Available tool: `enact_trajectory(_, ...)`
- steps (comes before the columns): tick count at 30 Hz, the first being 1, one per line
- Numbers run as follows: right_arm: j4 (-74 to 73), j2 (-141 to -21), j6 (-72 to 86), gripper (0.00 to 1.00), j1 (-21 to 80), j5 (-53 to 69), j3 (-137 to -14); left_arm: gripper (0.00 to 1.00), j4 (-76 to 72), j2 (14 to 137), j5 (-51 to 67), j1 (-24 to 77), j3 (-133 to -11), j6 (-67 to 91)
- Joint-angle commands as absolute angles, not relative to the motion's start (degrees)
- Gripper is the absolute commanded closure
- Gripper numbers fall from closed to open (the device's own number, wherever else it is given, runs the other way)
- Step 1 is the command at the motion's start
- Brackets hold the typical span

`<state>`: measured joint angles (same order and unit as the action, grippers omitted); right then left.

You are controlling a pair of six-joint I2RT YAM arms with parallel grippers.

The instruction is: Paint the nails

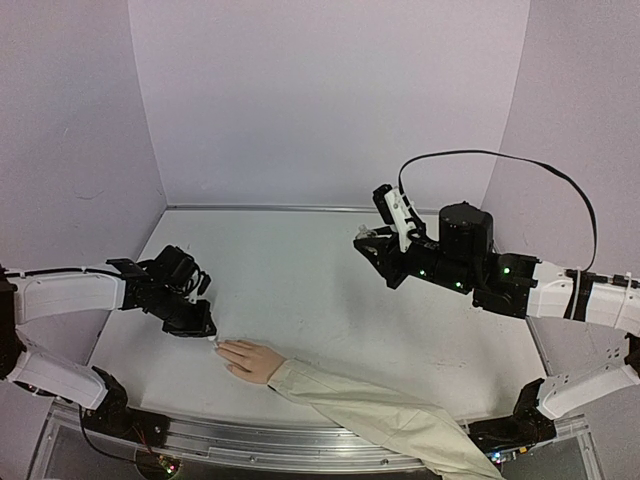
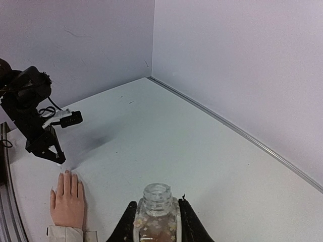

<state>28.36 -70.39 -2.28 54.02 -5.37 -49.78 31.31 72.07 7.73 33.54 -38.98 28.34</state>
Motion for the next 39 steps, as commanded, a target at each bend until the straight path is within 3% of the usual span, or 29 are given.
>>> enact_trajectory(1, 32.1, -69.4, -1.7, 1.0, 54.0, -5.3, -52.6, 1.0, 29.0, 73.1, 7.3, 33.3, -39.6, 28.0)
enact_trajectory(31, 32.0, -70.7, -1.8, 1.0, 54.0, -4.9, -53.4, 1.0, 32.8, 71.1, -1.9, 33.3, -39.9, 27.7)
enact_trajectory(39, 32.2, -70.7, -1.7, 1.0, 54.0, -4.7, -53.0, 1.0, 33.5, 67.5, 5.5, 33.3, -40.0, 27.7)
